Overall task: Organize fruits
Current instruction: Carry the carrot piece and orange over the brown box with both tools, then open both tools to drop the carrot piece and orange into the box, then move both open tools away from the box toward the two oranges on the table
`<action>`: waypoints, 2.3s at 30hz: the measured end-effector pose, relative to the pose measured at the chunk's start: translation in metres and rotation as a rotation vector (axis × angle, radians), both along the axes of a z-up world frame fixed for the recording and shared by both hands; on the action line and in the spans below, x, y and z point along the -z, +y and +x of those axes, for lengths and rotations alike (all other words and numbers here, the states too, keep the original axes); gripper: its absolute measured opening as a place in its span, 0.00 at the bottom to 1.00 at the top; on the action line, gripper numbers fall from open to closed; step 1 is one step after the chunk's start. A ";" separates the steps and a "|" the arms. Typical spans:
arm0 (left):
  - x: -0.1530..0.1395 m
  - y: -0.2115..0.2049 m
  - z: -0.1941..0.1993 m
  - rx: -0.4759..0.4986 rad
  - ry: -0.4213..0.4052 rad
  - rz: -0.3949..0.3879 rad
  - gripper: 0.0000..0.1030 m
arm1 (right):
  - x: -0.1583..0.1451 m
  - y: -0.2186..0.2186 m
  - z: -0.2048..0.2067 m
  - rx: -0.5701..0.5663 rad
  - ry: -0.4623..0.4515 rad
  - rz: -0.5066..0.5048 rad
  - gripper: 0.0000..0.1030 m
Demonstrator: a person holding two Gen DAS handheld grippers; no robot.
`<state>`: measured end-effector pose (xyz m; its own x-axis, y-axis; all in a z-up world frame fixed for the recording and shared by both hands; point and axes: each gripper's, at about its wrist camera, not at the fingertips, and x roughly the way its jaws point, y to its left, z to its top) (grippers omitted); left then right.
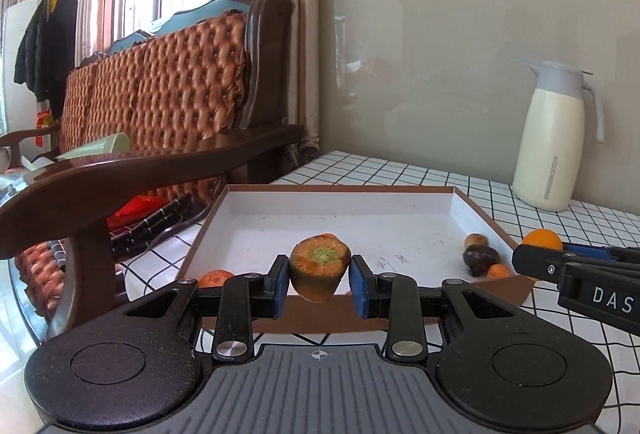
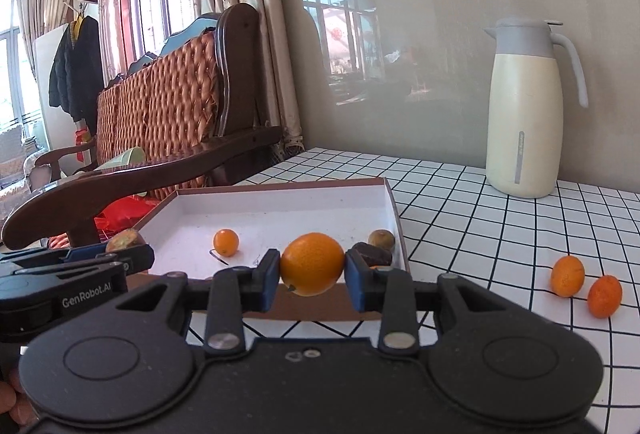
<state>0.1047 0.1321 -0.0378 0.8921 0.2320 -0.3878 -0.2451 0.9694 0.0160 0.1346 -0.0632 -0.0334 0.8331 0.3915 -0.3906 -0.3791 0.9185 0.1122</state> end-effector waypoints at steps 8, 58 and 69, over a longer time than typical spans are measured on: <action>-0.002 0.023 0.023 -0.043 -0.008 -0.005 0.32 | -0.006 0.015 0.027 0.001 -0.010 0.002 0.26; -0.019 0.034 0.054 -0.157 -0.056 0.076 1.00 | -0.016 0.011 0.053 0.086 -0.096 0.032 0.94; -0.042 0.019 0.027 -0.137 -0.075 0.080 1.00 | -0.034 -0.013 0.021 0.114 -0.111 0.058 0.94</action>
<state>0.1312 0.1507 0.0042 0.8757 0.3808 -0.2970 -0.3781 0.9232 0.0687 0.1560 -0.0757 0.0011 0.9104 0.3110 -0.2727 -0.2855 0.9496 0.1297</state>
